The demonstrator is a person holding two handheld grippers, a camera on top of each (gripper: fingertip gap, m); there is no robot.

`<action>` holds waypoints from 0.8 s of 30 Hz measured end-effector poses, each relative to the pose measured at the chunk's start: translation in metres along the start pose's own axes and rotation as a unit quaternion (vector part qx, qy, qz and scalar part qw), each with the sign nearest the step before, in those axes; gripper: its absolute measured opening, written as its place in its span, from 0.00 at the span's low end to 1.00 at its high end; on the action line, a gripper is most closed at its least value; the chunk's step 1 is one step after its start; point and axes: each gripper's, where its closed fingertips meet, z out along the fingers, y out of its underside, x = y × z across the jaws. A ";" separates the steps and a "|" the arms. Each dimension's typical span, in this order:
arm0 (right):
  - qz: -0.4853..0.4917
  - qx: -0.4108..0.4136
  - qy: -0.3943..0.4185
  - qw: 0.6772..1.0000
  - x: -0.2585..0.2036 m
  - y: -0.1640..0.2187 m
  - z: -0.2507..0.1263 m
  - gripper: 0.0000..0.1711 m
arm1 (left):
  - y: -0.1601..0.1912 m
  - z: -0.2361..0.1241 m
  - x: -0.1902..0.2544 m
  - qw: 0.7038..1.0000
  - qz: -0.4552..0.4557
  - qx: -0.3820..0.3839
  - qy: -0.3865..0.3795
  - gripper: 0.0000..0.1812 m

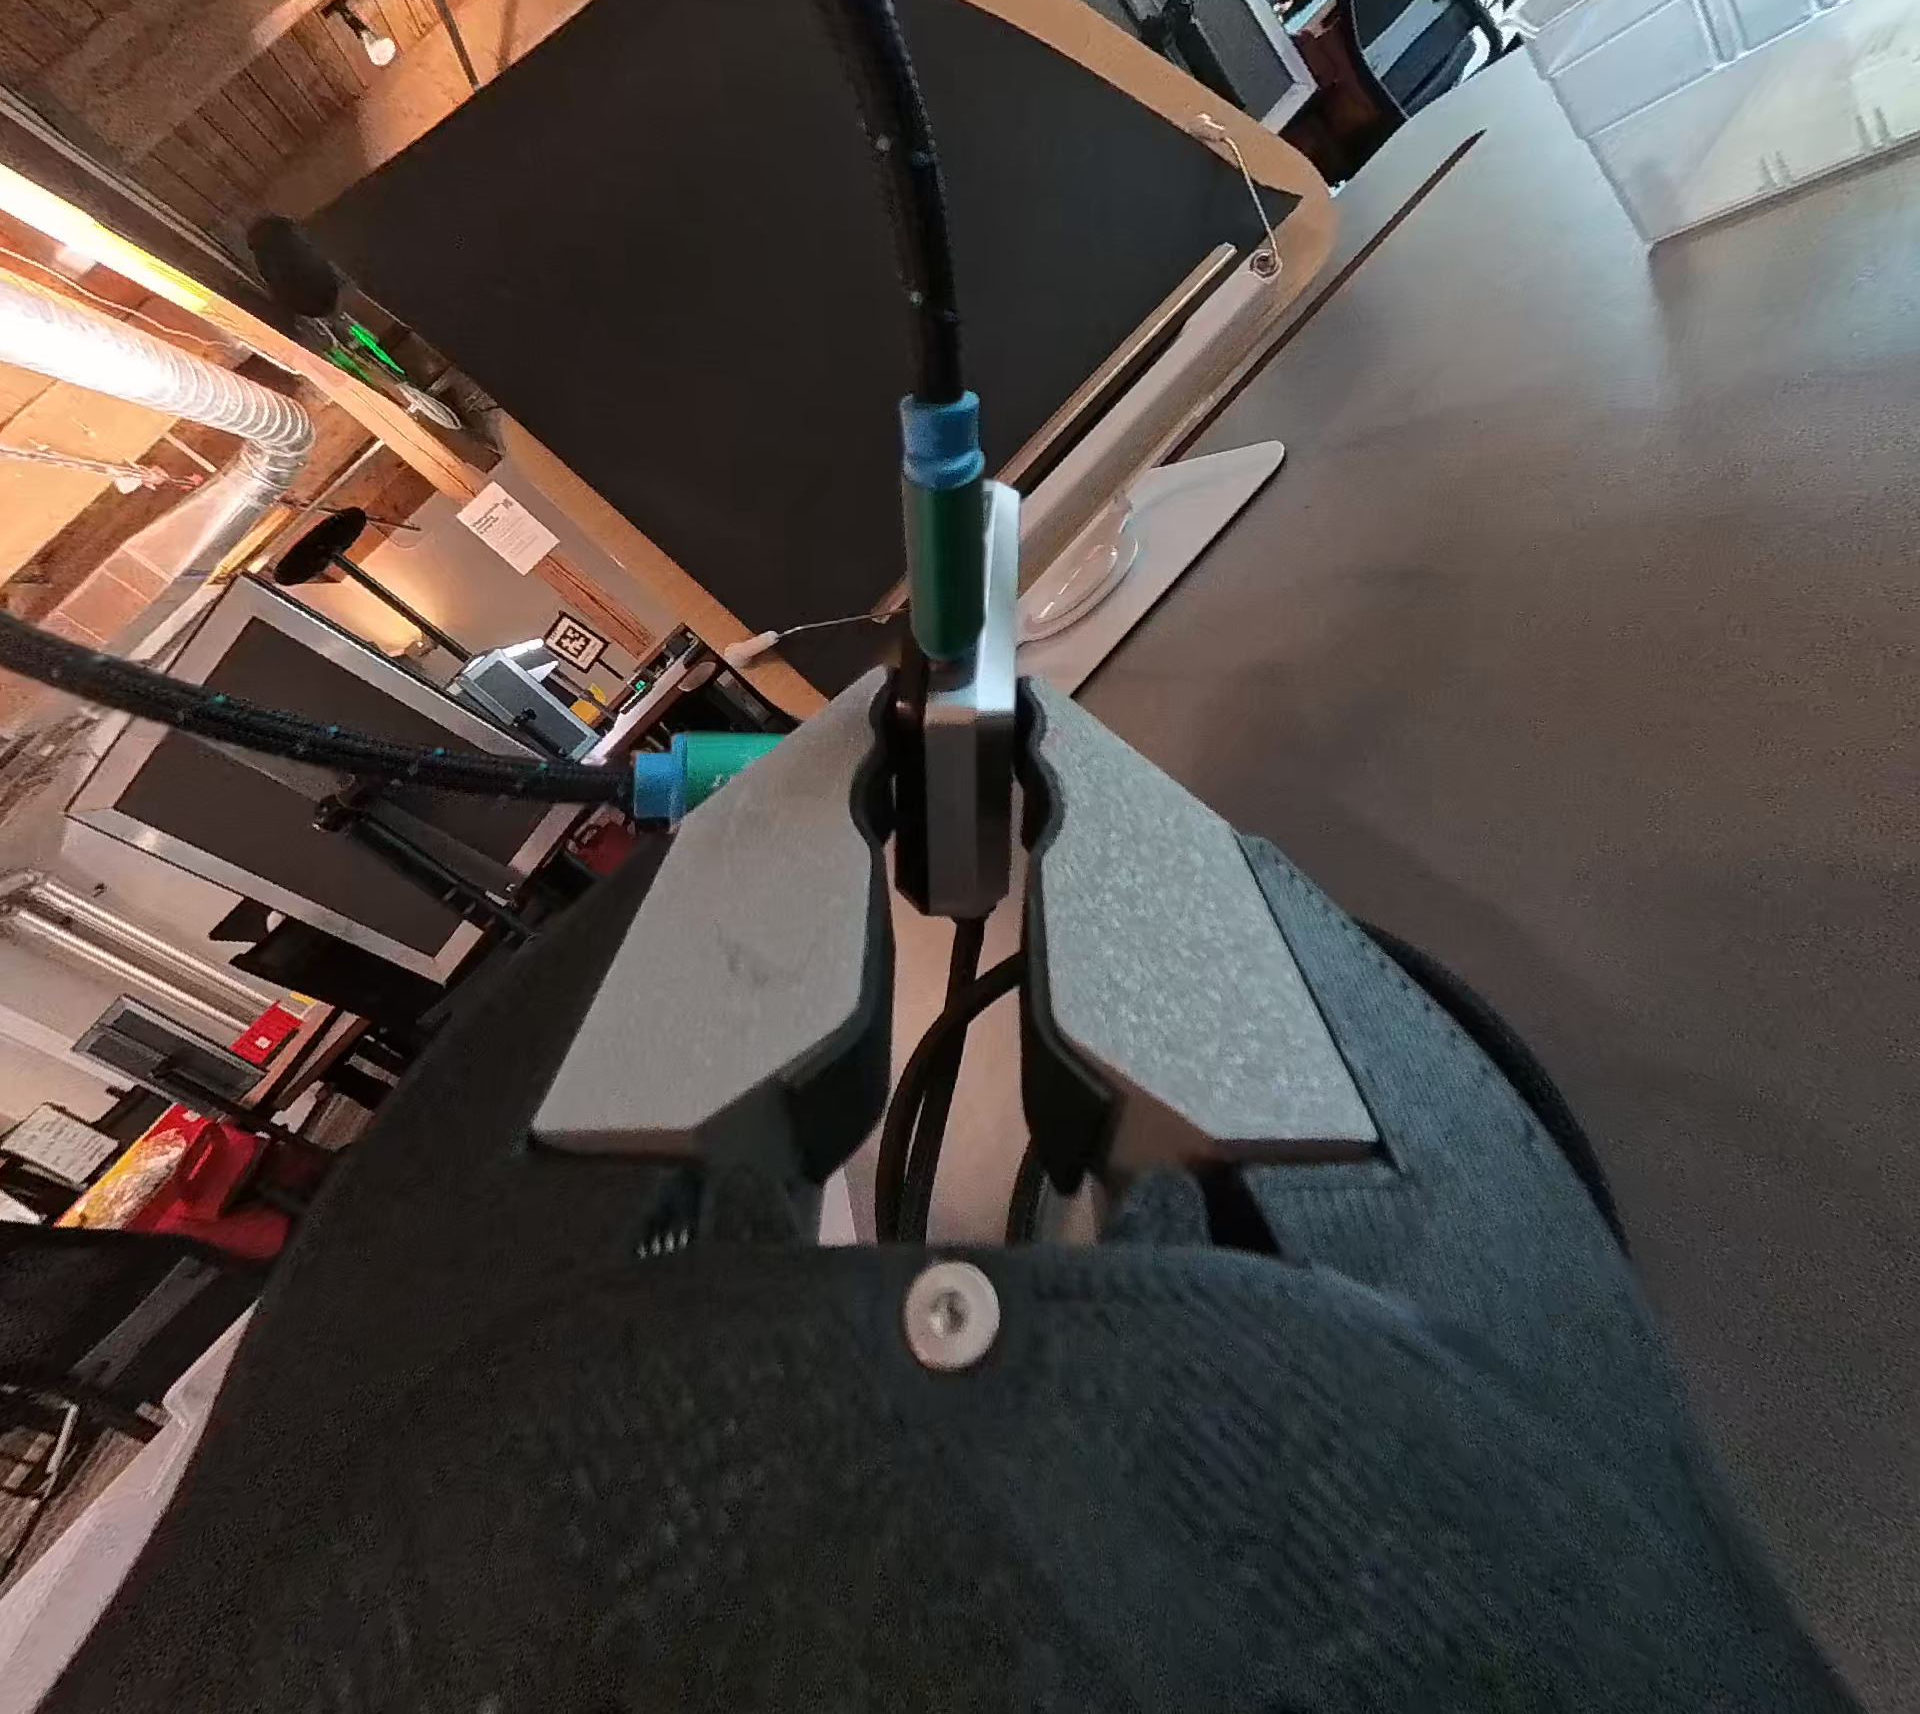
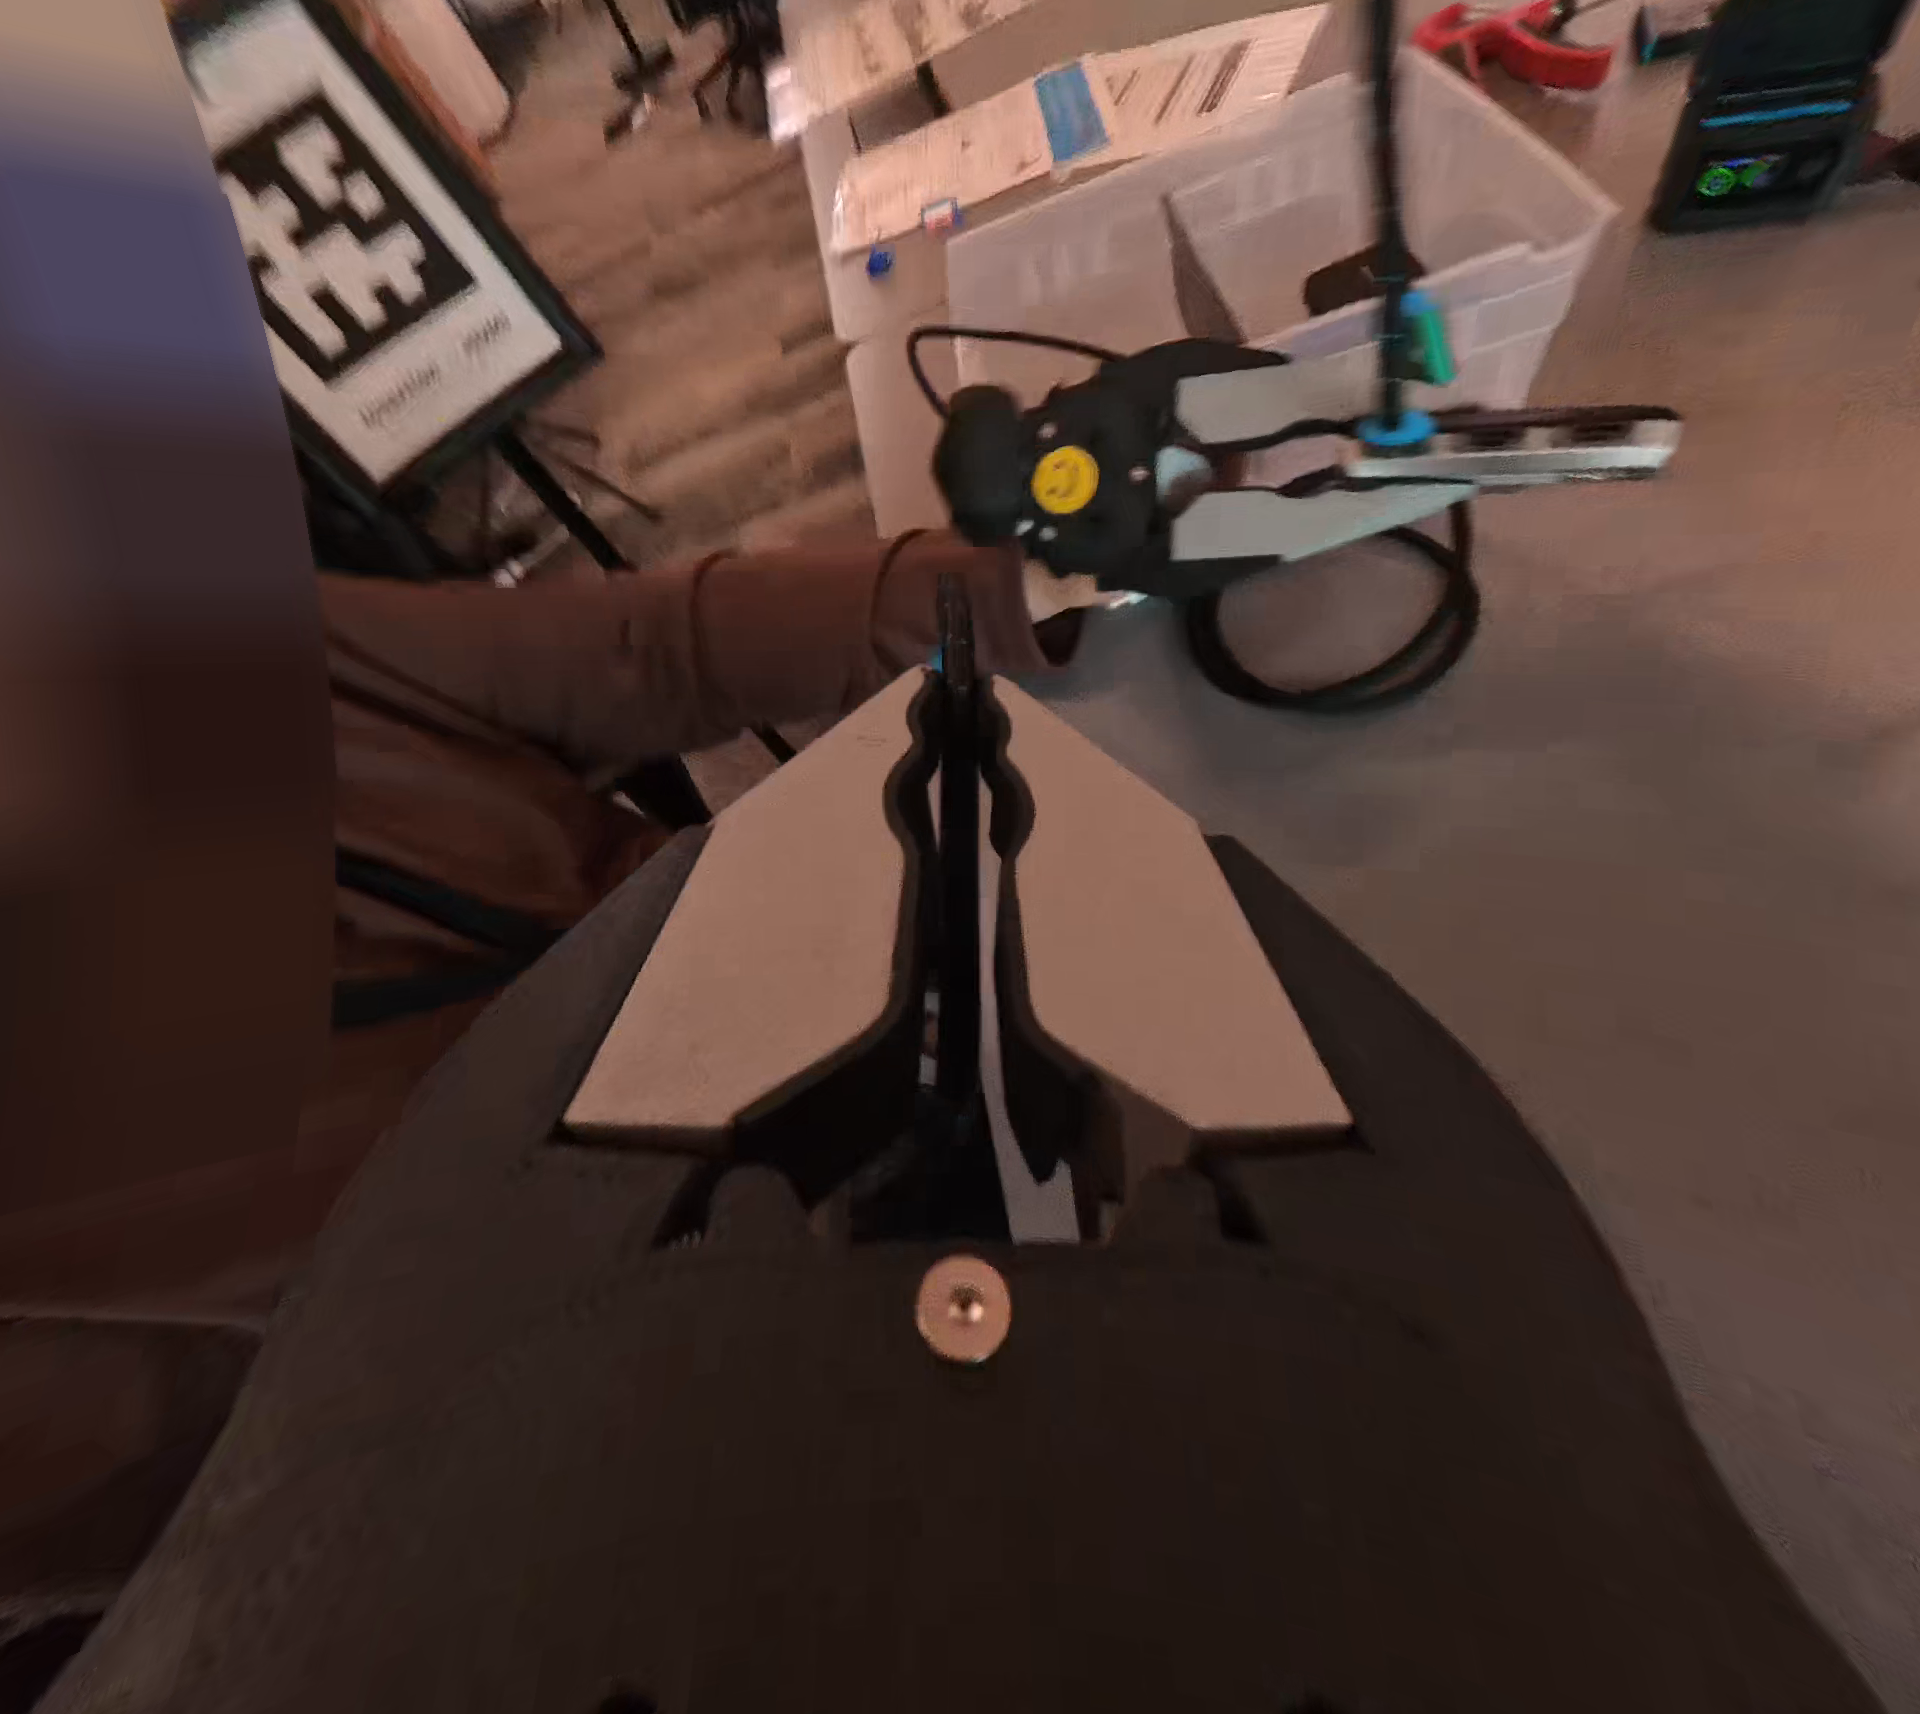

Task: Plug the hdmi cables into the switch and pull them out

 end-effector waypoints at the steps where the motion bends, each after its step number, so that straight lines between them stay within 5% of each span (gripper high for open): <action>1: 0.029 0.006 0.007 1.000 0.021 -0.003 -0.008 0.02 | 0.000 0.000 0.000 1.000 0.001 0.000 0.001 0.10; 6: 0.149 -0.071 0.090 0.982 0.141 0.067 0.008 0.02 | 0.001 0.000 0.003 1.000 0.003 -0.003 0.006 0.10; 11: 0.144 -0.149 0.150 0.967 0.208 0.128 0.023 0.05 | 0.001 0.001 0.008 1.000 0.017 -0.006 0.015 0.10; 19: 0.025 -0.310 0.176 0.934 0.199 0.168 0.015 0.09 | -0.001 0.001 0.010 1.000 0.021 -0.003 0.021 0.10; 24: -0.071 -0.279 0.166 0.943 0.175 0.147 0.033 0.21 | -0.001 0.001 0.009 1.000 0.016 -0.001 0.019 0.10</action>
